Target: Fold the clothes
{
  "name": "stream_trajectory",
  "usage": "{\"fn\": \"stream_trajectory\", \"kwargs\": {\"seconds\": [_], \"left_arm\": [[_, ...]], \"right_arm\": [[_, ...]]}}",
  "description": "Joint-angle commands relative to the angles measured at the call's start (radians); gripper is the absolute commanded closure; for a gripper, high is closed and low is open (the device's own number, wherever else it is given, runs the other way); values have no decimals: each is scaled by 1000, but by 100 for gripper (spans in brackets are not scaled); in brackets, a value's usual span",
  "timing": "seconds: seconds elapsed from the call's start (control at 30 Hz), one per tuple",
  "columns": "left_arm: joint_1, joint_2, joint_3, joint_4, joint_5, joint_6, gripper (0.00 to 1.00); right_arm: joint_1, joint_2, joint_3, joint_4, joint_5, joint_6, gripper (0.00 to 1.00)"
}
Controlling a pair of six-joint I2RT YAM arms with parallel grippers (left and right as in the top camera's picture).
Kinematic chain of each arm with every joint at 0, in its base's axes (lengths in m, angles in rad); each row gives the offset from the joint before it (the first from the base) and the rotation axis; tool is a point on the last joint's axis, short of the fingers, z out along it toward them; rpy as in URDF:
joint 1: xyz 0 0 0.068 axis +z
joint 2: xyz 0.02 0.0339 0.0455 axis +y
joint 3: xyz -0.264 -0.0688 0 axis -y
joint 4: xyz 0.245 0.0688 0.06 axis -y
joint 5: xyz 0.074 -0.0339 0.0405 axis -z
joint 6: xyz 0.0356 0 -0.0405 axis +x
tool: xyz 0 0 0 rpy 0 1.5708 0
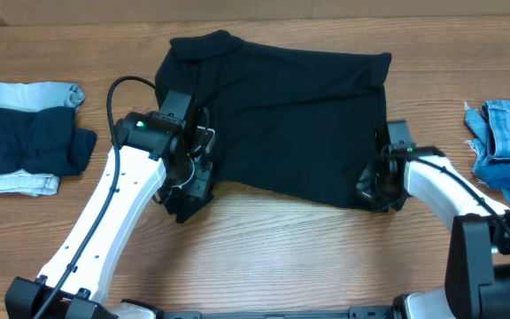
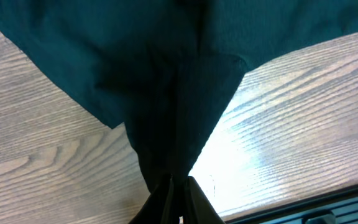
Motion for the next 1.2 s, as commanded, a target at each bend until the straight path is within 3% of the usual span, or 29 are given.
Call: {"fn": "stream_trajectory", "kwargs": {"seconds": [0.0, 0.1, 0.27, 0.53, 0.6, 0.7, 0.77, 0.83, 0.97, 1.17], "left_arm": [[5, -10, 18, 2, -16, -2, 91], [5, -10, 18, -9, -16, 9, 90], [5, -10, 18, -2, -16, 31, 88], [5, -10, 18, -48, -9, 73, 82], [5, -10, 36, -57, -25, 49, 74], [26, -10, 61, 27, -175, -63, 60], [60, 3, 39, 143, -130, -68, 62], [111, 68, 16, 240, -34, -85, 73], [137, 267, 14, 284, 36, -114, 88], [171, 473, 14, 429, 31, -184, 89]], "right_arm": [[2, -8, -97, 85, 32, 61, 96], [0, -9, -106, 0, 123, 119, 96], [-100, -80, -44, -185, 103, 134, 96], [-138, -347, -26, -171, 111, 62, 96], [-137, -347, -26, -122, 71, -3, 96], [-137, -347, -25, -44, -53, -114, 96], [-137, -346, -25, 6, -100, -162, 96], [-134, -338, -25, 34, -135, -170, 96], [-79, -287, -25, 59, -171, -171, 96], [20, -145, -25, 130, -172, -249, 96]]}}
